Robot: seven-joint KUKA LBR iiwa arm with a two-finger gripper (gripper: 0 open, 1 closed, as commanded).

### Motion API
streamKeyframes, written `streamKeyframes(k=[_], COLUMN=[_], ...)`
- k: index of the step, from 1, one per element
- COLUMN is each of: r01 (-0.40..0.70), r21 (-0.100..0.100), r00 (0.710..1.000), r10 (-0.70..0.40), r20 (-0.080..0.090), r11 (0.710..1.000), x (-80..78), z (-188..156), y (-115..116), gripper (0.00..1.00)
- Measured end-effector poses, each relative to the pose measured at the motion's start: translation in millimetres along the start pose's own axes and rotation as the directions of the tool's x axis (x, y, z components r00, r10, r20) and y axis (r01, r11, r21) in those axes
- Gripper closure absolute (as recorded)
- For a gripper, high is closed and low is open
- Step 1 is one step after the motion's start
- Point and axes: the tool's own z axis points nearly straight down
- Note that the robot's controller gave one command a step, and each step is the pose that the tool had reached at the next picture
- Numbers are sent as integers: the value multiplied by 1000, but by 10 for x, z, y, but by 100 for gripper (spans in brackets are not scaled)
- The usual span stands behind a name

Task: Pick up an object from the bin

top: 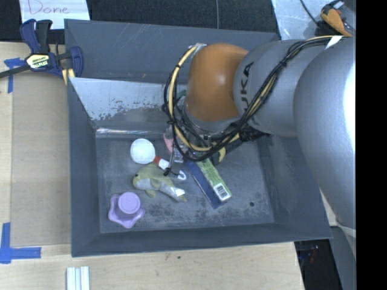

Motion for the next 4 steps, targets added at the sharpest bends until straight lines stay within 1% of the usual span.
streamKeyframes(k=[1,2,3,4], r01=[250,-2,234,-128], r21=[0,-3,0,-9], r00=[968,1000,972,992], r10=[-250,2,-234,128], r20=[4,8,5,15], r11=[968,1000,972,992], x=[-189,-207,-158,-171], z=[423,-568,-822,-352], y=[36,167,-18,350], gripper=[0,0,0,0])
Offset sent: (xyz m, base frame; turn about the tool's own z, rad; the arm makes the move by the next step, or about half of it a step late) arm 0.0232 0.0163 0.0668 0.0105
